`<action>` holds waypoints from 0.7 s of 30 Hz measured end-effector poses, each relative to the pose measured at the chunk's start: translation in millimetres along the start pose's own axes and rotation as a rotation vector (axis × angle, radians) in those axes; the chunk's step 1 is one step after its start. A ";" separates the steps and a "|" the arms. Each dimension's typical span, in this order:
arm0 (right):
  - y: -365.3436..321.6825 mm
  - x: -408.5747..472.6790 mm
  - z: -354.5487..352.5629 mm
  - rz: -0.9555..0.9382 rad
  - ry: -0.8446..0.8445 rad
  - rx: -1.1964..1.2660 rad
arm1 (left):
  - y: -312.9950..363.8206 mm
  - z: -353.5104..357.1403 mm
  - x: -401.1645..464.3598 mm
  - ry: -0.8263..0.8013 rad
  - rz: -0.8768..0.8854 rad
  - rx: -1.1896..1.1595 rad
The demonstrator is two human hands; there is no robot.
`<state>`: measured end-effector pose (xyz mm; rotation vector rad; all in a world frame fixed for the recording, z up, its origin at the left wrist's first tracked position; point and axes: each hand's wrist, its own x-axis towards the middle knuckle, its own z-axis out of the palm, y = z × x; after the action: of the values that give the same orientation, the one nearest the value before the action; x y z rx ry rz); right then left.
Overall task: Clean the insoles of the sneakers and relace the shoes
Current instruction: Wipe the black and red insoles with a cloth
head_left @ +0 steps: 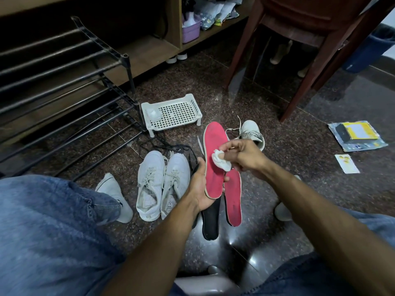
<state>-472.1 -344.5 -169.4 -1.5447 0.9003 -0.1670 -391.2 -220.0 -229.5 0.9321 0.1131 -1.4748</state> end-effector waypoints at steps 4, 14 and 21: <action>12.4 -5.1 5.8 -0.212 0.002 -0.300 | 0.3 9.4 4.6 0.026 -0.008 -0.028; 13.5 -13.1 19.5 -0.465 0.066 -1.100 | 5.1 10.5 6.4 -0.026 0.017 -0.158; 5.2 -39.3 30.3 -0.591 -0.225 -1.190 | 11.8 1.1 9.4 0.012 0.019 -0.181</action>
<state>-483.4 -296.1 -165.1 -2.8468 0.2820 0.1689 -379.9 -230.1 -228.9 0.7931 0.2425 -1.4166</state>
